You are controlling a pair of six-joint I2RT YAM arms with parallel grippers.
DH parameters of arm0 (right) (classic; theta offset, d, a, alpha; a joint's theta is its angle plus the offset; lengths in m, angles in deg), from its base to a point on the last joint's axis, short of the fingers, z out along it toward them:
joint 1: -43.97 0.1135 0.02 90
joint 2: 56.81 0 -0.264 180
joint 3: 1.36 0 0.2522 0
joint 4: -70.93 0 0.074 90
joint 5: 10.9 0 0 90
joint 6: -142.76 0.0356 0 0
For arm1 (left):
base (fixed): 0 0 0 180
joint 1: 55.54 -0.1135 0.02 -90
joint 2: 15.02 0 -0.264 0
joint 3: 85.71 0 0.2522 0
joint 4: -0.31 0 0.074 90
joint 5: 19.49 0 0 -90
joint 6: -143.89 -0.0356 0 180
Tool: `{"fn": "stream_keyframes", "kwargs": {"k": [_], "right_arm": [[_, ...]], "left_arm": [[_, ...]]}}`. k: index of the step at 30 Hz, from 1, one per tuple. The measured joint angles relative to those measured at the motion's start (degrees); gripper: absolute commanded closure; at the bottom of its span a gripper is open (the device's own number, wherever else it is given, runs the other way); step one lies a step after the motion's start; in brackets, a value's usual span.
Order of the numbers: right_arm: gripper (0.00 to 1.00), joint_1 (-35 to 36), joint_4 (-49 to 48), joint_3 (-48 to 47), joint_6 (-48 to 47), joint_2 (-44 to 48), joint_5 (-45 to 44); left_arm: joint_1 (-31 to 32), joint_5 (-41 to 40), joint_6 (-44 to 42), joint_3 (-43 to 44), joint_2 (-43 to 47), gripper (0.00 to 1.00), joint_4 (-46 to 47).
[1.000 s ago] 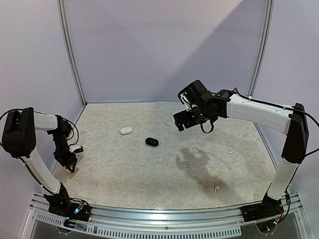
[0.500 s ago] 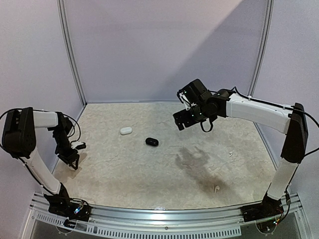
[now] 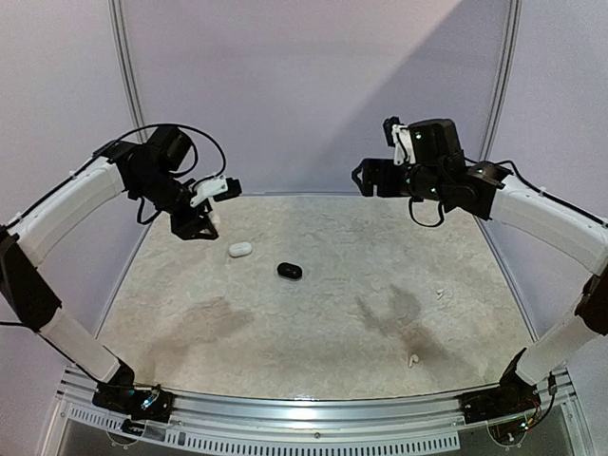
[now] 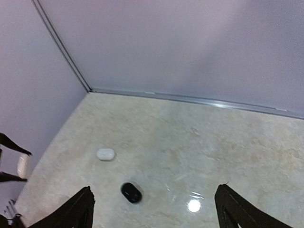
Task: Insert the wireless bluetooth earbuds into the charging case
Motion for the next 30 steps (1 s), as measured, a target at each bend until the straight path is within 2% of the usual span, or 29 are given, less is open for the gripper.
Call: {"fn": "stream_keyframes", "kwargs": {"k": [1, 3, 6, 11, 19, 26, 28, 30], "right_arm": [[0.17, 0.4, -1.5, -0.3, 1.1, 0.7, 1.1], [0.19, 1.6, -4.0, -1.6, 3.6, 0.7, 2.9], [0.29, 4.7, -5.0, -4.9, 5.6, -1.5, 4.9], [0.41, 9.7, -7.8, -7.5, 9.4, -6.4, 11.7], [0.54, 14.0, -9.1, -10.4, 12.2, -14.4, 17.5], [0.74, 14.3, -10.2, -12.8, 13.0, -17.4, 16.7], [0.84, 14.5, -9.8, -13.5, 12.4, -17.9, 16.1], [0.99, 14.6, -9.6, -13.9, 11.6, -18.4, 15.7]], "left_arm": [[1.0, 0.4, -1.0, -1.1, 1.7, 1.00, 2.4], [7.2, 0.6, -2.4, -4.7, 5.2, 1.00, 9.4], [12.0, -0.3, -2.9, -9.0, 7.8, 1.00, 19.7], [15.8, -3.0, -2.0, -10.9, 6.8, 1.00, 32.9], [18.1, -5.5, -0.3, -11.8, 6.7, 1.00, 39.9], [18.9, -6.4, 0.3, -13.0, 7.0, 1.00, 40.6], [18.9, -7.4, 0.7, -13.2, 7.1, 1.00, 40.5], [18.9, -8.3, 1.3, -13.4, 7.1, 1.00, 40.3]]}}
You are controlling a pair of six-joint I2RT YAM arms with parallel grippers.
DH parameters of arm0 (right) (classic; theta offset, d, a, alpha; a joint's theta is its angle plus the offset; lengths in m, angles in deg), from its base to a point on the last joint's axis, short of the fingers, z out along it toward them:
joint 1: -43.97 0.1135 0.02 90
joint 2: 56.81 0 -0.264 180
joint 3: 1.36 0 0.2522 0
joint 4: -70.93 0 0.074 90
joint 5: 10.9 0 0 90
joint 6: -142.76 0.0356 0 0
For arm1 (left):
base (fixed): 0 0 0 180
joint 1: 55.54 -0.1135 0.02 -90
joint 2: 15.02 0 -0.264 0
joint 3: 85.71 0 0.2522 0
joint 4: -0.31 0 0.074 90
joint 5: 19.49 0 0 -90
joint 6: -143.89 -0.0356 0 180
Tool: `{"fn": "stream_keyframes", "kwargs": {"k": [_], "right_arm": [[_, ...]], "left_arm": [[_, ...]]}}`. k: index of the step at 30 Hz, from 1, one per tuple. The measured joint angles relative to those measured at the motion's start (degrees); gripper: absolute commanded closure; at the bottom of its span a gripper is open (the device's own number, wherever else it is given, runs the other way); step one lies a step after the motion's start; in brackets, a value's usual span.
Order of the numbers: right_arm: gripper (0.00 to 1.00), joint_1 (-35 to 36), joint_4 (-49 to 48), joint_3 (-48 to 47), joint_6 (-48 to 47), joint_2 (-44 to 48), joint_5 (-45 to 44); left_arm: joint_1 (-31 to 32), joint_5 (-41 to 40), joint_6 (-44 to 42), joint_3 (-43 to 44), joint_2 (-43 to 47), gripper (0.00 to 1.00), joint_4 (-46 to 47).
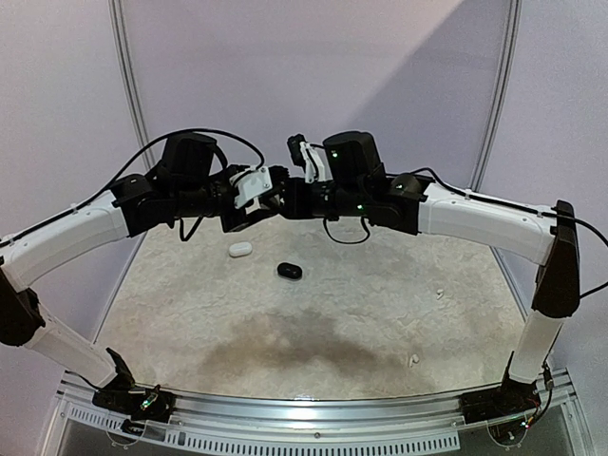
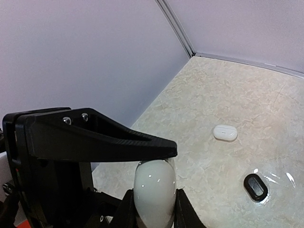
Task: Insert the wireless bluetooth earbuds into the charging case
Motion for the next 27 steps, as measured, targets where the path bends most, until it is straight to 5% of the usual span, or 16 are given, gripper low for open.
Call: {"fn": "stream_keyframes", "kwargs": {"k": [3, 6, 7, 12, 19, 23, 27], "right_arm": [[1.00, 0.1, 0.1, -0.2, -0.9, -0.5, 0.0], [1.00, 0.1, 0.4, -0.1, -1.5, -0.5, 0.0], [1.00, 0.1, 0.3, 0.1, -2.0, -0.3, 0.0], [1.00, 0.0, 2.1, 4.9, -10.1, 3.5, 1.2], [1.00, -1.2, 14.2, 5.7, -31.4, 13.8, 15.8], [1.00, -0.6, 27.4, -5.1, -43.0, 13.3, 18.4], [1.00, 1.3, 38.7, -19.4, -51.7, 7.6, 17.0]], "left_arm": [[0.0, -0.8, 0.4, -0.2, 0.0, 0.96, -0.6], [0.0, -0.3, 0.9, -0.3, 0.2, 0.06, -1.3], [0.0, 0.1, 1.4, -0.3, 0.4, 0.01, -1.8], [-0.5, 10.4, 4.7, -0.3, 3.9, 0.01, -8.6], [-5.1, 26.9, 11.5, -2.9, 11.6, 0.24, -16.7], [-6.3, 34.3, 13.7, -8.0, 14.4, 0.25, -16.4], [-6.6, 40.8, 17.9, -14.1, 14.4, 0.45, -7.5]]}}
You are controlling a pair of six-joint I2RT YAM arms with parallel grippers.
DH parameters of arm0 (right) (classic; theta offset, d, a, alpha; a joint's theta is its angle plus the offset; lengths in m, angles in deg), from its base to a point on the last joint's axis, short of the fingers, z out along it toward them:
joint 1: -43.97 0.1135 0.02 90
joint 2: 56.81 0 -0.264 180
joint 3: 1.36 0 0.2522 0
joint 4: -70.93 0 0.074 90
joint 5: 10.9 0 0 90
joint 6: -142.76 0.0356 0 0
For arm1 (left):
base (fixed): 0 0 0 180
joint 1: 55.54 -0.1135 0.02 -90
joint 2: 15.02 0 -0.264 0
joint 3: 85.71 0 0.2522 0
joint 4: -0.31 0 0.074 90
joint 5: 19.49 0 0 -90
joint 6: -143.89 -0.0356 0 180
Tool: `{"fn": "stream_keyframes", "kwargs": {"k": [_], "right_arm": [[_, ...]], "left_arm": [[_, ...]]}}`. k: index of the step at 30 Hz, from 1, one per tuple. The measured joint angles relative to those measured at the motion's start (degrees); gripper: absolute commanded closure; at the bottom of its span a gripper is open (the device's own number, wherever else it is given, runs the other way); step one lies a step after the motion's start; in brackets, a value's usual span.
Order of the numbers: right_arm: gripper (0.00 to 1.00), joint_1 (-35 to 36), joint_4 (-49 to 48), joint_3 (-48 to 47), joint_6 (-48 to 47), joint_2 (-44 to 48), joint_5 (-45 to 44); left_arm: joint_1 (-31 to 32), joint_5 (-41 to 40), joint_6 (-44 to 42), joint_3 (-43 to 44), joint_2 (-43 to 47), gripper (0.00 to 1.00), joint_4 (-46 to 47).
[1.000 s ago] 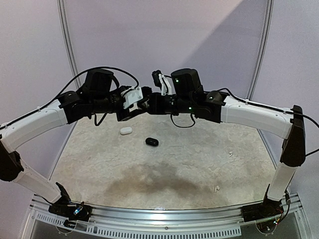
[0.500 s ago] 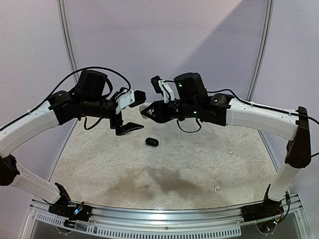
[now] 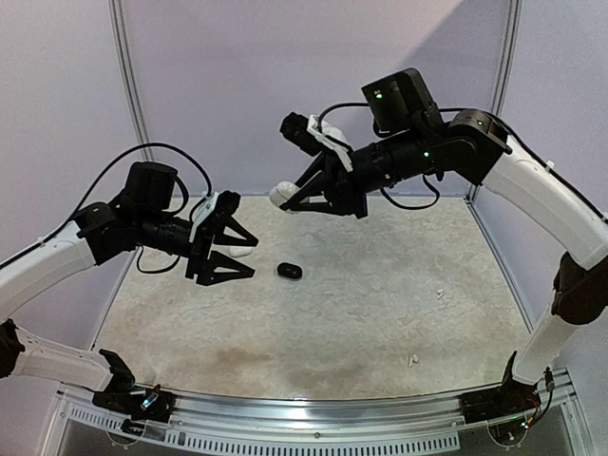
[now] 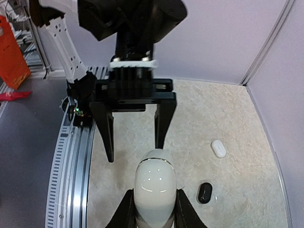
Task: Insert the wireless bluetooth earbuds into the charging case
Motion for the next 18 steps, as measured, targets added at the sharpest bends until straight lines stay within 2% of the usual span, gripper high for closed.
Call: {"fn": "stream_keyframes", "kwargs": {"k": [3, 6, 11, 14, 16, 18], "right_arm": [[1.00, 2.3, 5.7, -3.0, -4.4, -3.0, -2.0], [1.00, 4.2, 10.6, -3.2, -6.9, -4.9, -4.4], [1.00, 5.8, 14.9, -3.4, -7.9, -5.6, -7.8], [1.00, 5.9, 15.1, -3.7, -7.8, -5.6, -8.3], [1.00, 5.9, 15.0, -3.7, -7.5, -5.6, -8.3], [1.00, 5.9, 14.9, -3.8, -7.1, -5.6, -8.4]], "left_arm": [[0.2, 3.7, 5.2, -3.4, -1.2, 0.51, 9.2], [0.9, 5.0, 8.3, -4.0, -2.7, 0.50, 14.9], [2.5, 5.7, 8.7, -3.8, -3.5, 0.45, 18.4], [3.4, 5.7, 8.8, -3.8, -3.8, 0.52, 19.5], [3.8, 5.8, 9.3, -3.8, -3.9, 0.53, 20.4], [4.1, 5.8, 9.5, -3.8, -3.9, 0.62, 21.3]]}}
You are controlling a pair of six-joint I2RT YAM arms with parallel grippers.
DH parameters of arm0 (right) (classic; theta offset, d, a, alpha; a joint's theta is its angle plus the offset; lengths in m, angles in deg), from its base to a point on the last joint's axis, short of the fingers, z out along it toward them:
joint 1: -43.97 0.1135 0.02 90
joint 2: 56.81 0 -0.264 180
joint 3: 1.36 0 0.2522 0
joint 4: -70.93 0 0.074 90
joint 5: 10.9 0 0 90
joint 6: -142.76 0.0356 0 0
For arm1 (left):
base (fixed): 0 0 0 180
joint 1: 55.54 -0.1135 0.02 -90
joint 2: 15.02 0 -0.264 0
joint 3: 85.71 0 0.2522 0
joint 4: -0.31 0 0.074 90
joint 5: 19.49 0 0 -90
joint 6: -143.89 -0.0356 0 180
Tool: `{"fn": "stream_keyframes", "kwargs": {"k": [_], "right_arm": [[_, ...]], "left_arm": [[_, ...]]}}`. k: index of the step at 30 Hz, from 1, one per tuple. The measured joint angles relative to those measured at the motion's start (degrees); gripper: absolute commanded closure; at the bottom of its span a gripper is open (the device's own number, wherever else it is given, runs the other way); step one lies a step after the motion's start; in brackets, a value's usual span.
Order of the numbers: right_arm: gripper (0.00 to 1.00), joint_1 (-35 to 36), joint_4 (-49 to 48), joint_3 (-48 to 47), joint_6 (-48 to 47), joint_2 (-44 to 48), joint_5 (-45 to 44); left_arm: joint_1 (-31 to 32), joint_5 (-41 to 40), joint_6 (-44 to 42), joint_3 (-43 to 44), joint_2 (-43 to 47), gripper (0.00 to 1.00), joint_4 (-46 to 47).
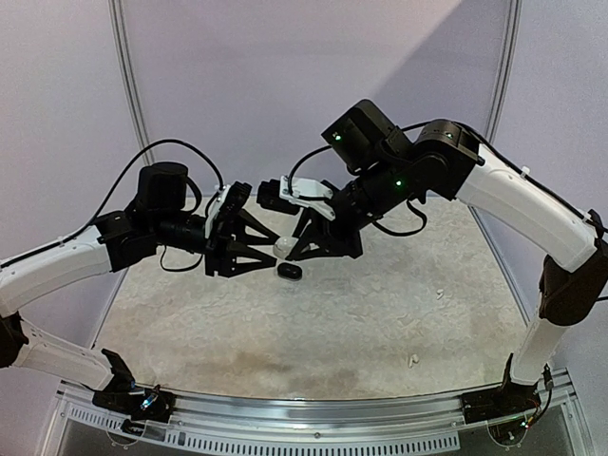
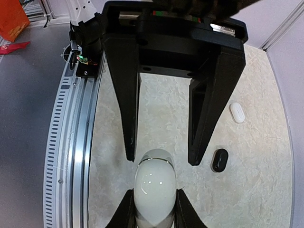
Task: Insert the wireless bluetooth earbuds into the charging case
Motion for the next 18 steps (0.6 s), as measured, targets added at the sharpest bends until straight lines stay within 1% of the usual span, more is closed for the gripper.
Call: {"fn": "stream_keyframes", "kwargs": {"k": [3, 7, 8, 12, 13, 15, 17, 18], "right_arm": [[1.00, 0.0, -0.5, 0.0, 0.5, 0.0, -0.1], [1.00, -0.1, -0.6, -0.3, 1.4, 0.0, -0.4], [1.00, -0.1, -0.5, -0.3, 1.7, 0.0, -0.3], [1.00, -0.2, -0.4, -0.4, 2.2, 0.0, -0.2], [0.97, -0.2, -0.4, -0.4, 2.2, 0.0, -0.2], [0.74, -0.2, -0.5, -0.3, 2.4, 0.0, -0.4], [0.57, -0.1, -1.2, 0.3, 2.8, 0.3, -0.8], [0.51, -0.1, -2.0, 1.2, 3.3, 0.6, -1.3]], "left_arm": [[0.4, -0.3, 0.4, 0.0, 0.0, 0.78, 1.6], [0.9, -0.7, 0.3, -0.1, 0.0, 0.98, 2.9], [0.9, -0.8, -0.1, -0.1, 0.0, 1.00, 3.0], [0.9, -0.9, 0.2, -0.1, 0.0, 1.00, 2.9], [0.9, -0.9, 0.2, -0.1, 0.0, 1.00, 2.9], [0.9, -0.9, 0.2, -0.1, 0.0, 1.00, 2.9], [0.9, -1.2, 0.8, -0.1, 0.0, 1.00, 2.9], [0.9, -1.3, 1.6, -0.1, 0.0, 1.00, 3.0]]}}
